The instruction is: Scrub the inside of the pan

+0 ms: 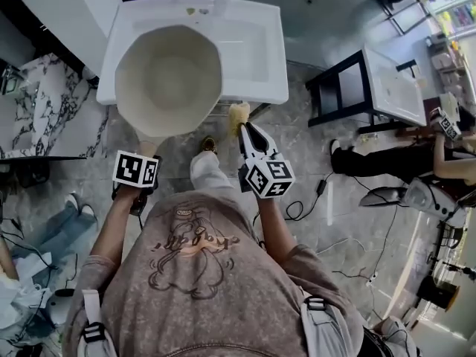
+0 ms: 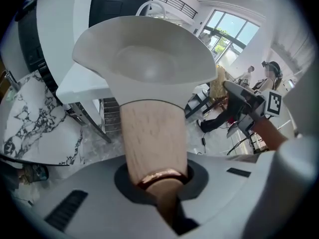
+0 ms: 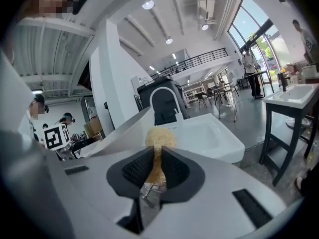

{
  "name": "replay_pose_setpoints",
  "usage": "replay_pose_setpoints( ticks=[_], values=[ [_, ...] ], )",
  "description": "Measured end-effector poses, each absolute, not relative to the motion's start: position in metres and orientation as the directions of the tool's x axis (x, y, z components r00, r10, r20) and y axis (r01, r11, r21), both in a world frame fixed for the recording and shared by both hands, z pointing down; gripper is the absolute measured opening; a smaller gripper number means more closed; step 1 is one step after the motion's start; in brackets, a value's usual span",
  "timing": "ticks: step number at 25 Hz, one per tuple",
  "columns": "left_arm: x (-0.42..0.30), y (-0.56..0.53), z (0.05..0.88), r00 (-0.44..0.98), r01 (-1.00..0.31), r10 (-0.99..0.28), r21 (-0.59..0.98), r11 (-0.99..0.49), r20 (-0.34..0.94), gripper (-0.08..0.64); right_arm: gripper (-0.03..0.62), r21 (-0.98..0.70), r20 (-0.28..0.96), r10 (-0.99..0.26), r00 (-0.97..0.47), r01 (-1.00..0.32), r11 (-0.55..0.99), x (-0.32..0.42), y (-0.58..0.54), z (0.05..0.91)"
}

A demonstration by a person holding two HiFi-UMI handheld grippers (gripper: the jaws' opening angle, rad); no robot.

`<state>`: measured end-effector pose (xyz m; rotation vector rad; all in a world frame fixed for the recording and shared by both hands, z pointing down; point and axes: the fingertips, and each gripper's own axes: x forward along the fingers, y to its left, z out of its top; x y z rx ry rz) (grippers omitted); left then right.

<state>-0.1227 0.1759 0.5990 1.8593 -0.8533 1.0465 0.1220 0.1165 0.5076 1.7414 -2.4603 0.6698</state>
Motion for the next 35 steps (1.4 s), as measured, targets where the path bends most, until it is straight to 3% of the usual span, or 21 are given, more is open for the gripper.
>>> replay_pose_setpoints(
  ticks=[16,27,35],
  values=[
    [-0.080,0.061,0.587,0.385,-0.814,-0.077,0.299,-0.498,0.920,0.031,0.055,-0.331,0.308,-0.867,-0.391,-0.899,0.288,0.194,-0.017,0.490],
    [-0.084,0.019,0.583,0.366,-0.731,0.005,0.290,-0.617,0.931,0.031,0.055,-0.331,0.292,-0.910,-0.294,-0.924,0.192,0.217,-0.047,0.472],
    [-0.087,-0.006,0.586,0.304,-0.622,0.053,0.240,-0.745,0.951,0.031,0.055,-0.196,0.230,-0.920,-0.319,-0.941,0.277,0.208,-0.085,0.418]
  ],
)
